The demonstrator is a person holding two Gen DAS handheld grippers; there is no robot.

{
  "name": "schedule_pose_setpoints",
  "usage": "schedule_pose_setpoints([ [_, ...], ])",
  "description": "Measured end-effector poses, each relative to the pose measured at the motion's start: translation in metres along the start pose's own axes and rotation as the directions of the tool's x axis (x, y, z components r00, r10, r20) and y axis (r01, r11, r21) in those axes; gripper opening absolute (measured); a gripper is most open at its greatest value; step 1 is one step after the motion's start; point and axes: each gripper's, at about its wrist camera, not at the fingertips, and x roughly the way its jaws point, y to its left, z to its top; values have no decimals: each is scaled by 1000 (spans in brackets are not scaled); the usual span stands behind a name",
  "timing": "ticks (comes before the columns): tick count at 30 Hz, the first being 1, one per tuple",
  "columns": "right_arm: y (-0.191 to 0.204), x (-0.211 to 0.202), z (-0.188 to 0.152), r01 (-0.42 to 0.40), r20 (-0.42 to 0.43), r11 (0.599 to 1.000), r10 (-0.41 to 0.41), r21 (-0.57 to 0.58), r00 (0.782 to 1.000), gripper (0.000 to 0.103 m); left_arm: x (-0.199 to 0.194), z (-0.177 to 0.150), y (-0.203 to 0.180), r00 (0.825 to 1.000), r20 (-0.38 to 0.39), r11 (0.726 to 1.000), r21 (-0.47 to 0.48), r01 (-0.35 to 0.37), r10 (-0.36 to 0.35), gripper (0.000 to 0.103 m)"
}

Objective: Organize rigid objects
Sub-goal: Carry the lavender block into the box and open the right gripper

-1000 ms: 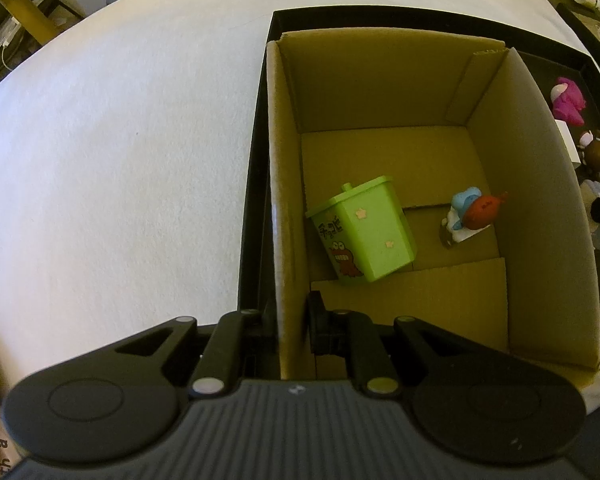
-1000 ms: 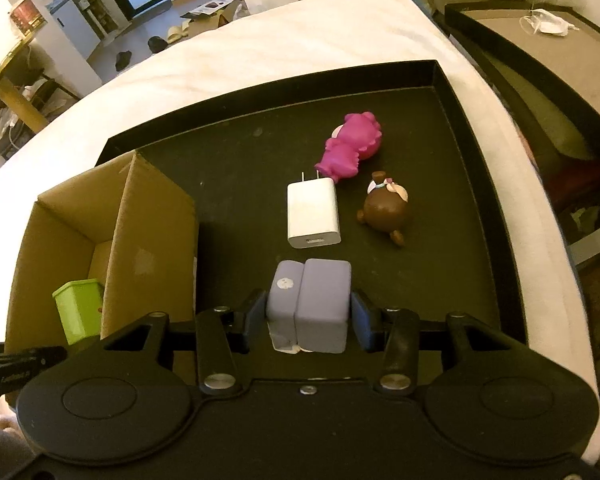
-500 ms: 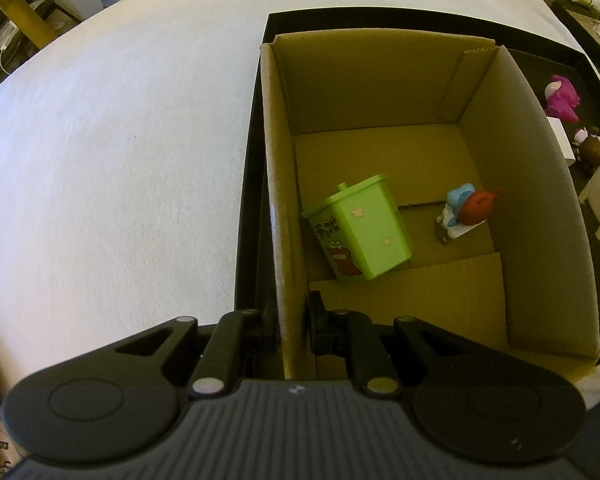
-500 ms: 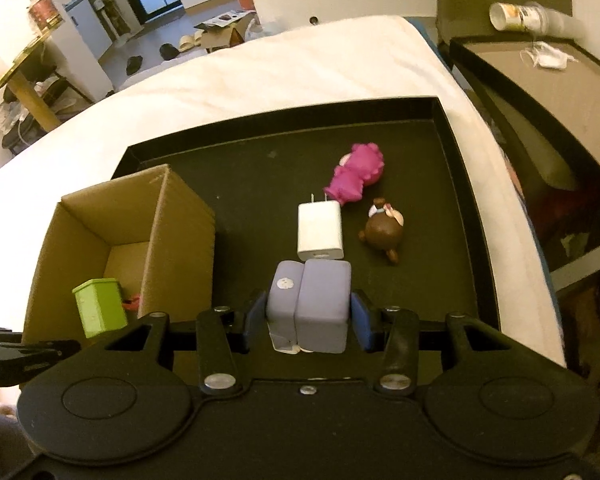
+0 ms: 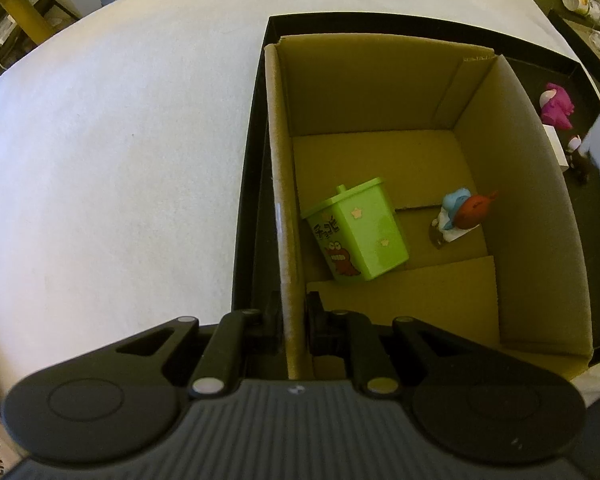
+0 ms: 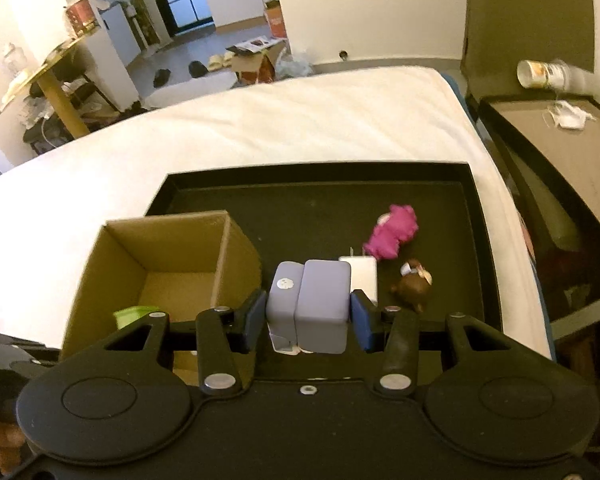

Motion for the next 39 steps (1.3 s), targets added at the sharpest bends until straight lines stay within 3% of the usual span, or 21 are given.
schedule_pose_setpoints([
  [24, 59, -6, 16, -74, 28, 993, 77, -94, 997, 45, -1, -5, 13, 999, 16, 999, -20, 32, -31, 10],
  [39, 96, 21, 15, -175, -36, 982, 173, -72, 984, 45, -1, -4, 17, 998, 19, 997, -38, 61, -60, 10],
])
